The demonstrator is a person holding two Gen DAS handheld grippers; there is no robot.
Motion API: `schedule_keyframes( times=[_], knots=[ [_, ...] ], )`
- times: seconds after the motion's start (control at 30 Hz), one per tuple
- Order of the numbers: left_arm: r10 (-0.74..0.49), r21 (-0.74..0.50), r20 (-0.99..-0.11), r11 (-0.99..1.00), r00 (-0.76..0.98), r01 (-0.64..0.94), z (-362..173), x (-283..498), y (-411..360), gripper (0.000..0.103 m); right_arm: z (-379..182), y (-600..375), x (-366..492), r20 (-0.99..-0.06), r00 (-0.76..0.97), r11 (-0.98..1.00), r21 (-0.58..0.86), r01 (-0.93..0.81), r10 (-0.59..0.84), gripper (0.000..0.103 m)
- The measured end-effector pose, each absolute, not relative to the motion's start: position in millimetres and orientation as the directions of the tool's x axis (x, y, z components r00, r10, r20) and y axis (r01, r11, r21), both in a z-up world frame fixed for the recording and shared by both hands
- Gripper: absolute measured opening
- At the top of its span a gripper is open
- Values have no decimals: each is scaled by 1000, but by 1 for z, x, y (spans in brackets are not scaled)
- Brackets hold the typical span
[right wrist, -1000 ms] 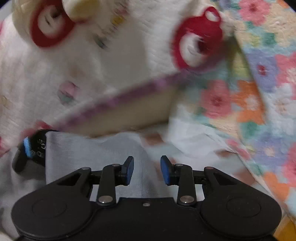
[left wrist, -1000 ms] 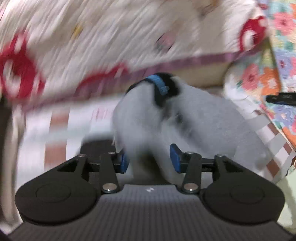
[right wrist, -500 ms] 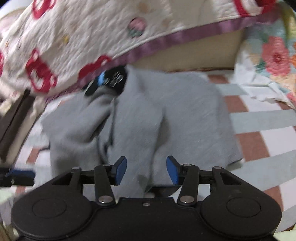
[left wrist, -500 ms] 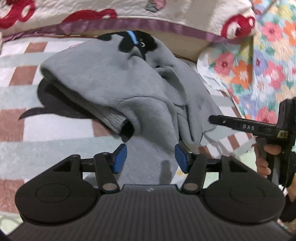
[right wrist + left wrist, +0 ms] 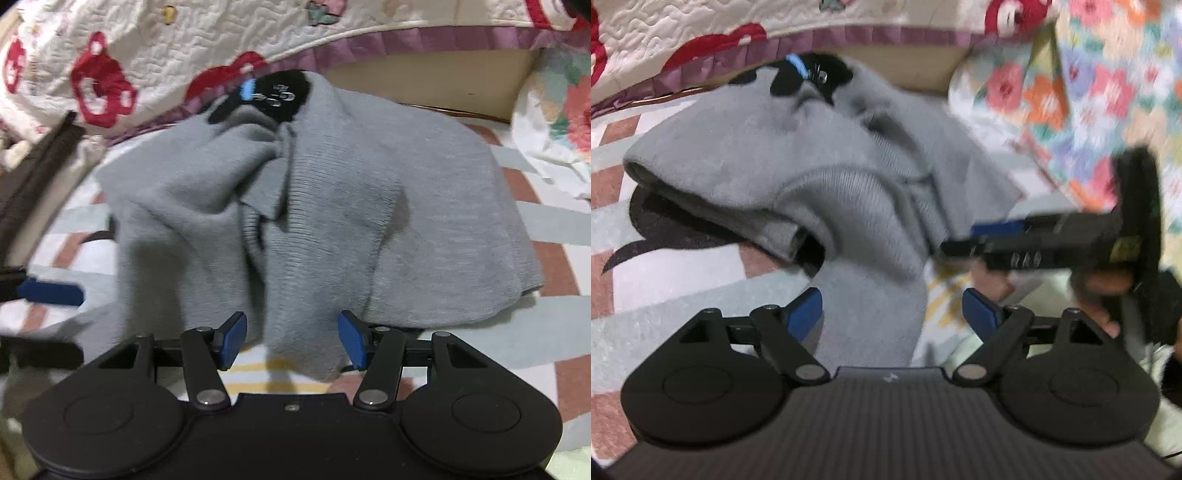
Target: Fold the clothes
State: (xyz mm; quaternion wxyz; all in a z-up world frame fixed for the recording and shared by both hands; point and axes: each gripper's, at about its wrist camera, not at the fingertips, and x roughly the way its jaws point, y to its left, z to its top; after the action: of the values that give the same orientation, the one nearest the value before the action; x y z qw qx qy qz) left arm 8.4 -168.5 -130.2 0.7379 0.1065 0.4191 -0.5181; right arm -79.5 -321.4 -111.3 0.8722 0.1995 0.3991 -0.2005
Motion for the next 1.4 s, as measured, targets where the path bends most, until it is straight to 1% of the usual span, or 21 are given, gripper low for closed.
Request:
schedule_keyframes(
  times=[0.13,0.17,0.2,0.23,0.27,0.4,0.53,0.67,0.77,0.87,0.93,1.0,1.03,1.07,1.13,1.17,1.2,1.23,1.27,1.33,1.4],
  knots=[
    [-603,-156,-775,470,187,869,-147,2,-180,83,-118,-330,-83,-767,600,778,227,586,-228,60],
    [-575,-120,-793,470,200,874,-151,2,-183,59,-119,-332,-84,-760,610,771,245,587,-223,55],
    [-544,-66,-807,471,231,880,-153,0,-185,11,-120,-332,-84,-757,621,787,249,565,-206,26],
    [-510,7,-814,471,279,882,-152,-3,-185,10,-119,-330,-81,-757,627,823,229,520,-186,21],
    [-499,45,-808,479,314,877,-148,-3,-182,10,-115,-327,-80,-753,626,848,187,497,-201,21],
    [-534,62,-737,556,414,829,-122,14,-150,10,-86,-334,-96,-709,649,842,147,518,-275,9],
    [-495,66,-688,685,530,726,-122,51,-125,10,-60,-356,-113,-685,586,789,27,613,-432,9],
    [-467,32,-701,734,539,678,-133,82,-116,10,-62,-381,-112,-698,518,728,-6,686,-494,9],
    [-479,-49,-716,761,508,647,-137,99,-109,10,-76,-398,-112,-727,488,663,61,746,-482,17],
    [-513,-153,-723,772,463,617,-141,110,-102,10,-82,-404,-118,-740,536,617,209,758,-407,21],
    [-527,-180,-722,769,448,614,-142,112,-99,10,-86,-404,-122,-738,563,589,281,758,-372,33],
    [-534,-185,-722,761,440,621,-145,111,-101,11,-93,-405,-124,-747,569,556,327,764,-343,48],
    [-538,-187,-722,758,436,625,-146,110,-102,11,-98,-406,-125,-750,571,535,348,770,-334,50],
    [-545,-194,-724,750,423,633,-148,110,-104,16,-103,-406,-127,-751,574,515,368,774,-327,50],
    [-568,-219,-735,716,371,663,-153,110,-109,42,-114,-405,-129,-743,586,493,397,774,-322,50],
    [-568,-211,-746,697,348,686,-157,109,-113,57,-120,-402,-128,-731,604,520,398,756,-318,41],
    [-554,-183,-758,686,343,705,-162,107,-118,52,-124,-400,-127,-720,618,547,393,739,-317,21],
    [-531,-138,-770,680,354,720,-165,104,-123,41,-121,-397,-125,-713,612,572,360,737,-341,16],
    [-495,-67,-776,680,390,730,-168,100,-127,10,-119,-395,-122,-706,608,595,326,735,-364,10],
    [-465,23,-753,688,465,726,-163,95,-126,9,-112,-391,-118,-688,599,635,257,729,-410,8],
    [-479,5,-720,720,503,694,-149,99,-114,9,-97,-393,-124,-658,597,645,215,733,-459,7]
  ],
)
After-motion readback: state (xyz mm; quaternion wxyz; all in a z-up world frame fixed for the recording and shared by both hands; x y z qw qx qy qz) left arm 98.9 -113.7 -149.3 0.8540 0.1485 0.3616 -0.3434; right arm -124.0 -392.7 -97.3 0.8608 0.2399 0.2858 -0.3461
